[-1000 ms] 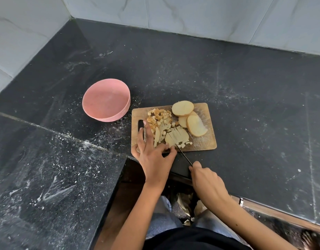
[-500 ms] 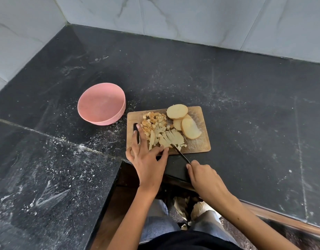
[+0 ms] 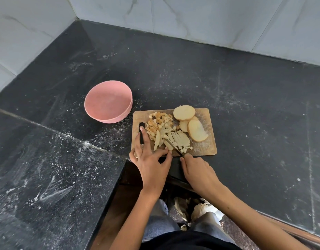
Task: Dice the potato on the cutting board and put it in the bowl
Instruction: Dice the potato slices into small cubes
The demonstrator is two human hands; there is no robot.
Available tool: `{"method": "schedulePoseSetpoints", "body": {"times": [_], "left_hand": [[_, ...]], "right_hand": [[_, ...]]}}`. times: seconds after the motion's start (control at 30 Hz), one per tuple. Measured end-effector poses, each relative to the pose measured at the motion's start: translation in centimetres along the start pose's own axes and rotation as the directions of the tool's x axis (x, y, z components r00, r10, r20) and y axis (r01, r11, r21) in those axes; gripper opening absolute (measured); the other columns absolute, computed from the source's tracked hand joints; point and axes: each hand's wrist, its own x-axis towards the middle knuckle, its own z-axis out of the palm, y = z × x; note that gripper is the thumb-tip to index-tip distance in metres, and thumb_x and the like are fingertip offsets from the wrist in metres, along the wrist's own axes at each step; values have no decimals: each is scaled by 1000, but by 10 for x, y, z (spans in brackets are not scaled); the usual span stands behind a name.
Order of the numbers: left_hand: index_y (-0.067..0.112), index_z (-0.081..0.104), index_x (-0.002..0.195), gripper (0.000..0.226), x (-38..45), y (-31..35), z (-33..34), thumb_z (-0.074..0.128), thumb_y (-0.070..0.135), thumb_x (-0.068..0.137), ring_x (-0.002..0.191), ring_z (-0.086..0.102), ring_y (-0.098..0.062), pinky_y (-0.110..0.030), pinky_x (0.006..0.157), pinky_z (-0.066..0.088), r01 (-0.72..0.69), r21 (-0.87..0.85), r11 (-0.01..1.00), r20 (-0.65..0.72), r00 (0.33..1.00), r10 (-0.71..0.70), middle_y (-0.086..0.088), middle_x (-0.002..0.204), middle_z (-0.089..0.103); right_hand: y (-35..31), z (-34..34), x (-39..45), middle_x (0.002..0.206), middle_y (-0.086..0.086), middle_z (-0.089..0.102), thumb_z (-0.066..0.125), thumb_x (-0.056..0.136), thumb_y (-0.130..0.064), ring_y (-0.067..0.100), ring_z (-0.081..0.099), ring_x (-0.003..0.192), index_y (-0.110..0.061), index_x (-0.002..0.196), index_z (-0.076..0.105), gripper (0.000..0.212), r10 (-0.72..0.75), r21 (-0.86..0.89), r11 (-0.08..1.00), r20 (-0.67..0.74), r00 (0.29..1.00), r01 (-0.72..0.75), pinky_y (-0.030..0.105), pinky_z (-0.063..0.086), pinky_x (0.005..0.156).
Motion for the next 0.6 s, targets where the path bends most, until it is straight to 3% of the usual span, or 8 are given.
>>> {"method": "schedulePoseSetpoints", "body": {"times": [0.27, 0.6], "left_hand": [[27, 75, 65, 11, 4, -3, 1, 84, 29, 71, 147, 16, -27, -44, 108, 15, -20, 10, 1000, 21, 1000, 20, -6, 159, 22], [24, 74, 66, 11, 2, -1, 6, 83, 27, 71, 148, 12, -28, -42, 110, 10, -18, 21, 1000, -15, 1000, 18, -9, 158, 23]], "right_hand": [[-4, 3, 8, 107, 15, 61, 23, 105, -30, 36, 59, 98, -7, 108, 46, 33, 5, -84, 996, 48, 999, -1, 35, 35, 66], [15, 5, -8, 105, 14, 61, 21, 105, -31, 36, 61, 95, -10, 105, 43, 30, 38, -154, 988, 70, 997, -27, 35, 37, 66]]}}
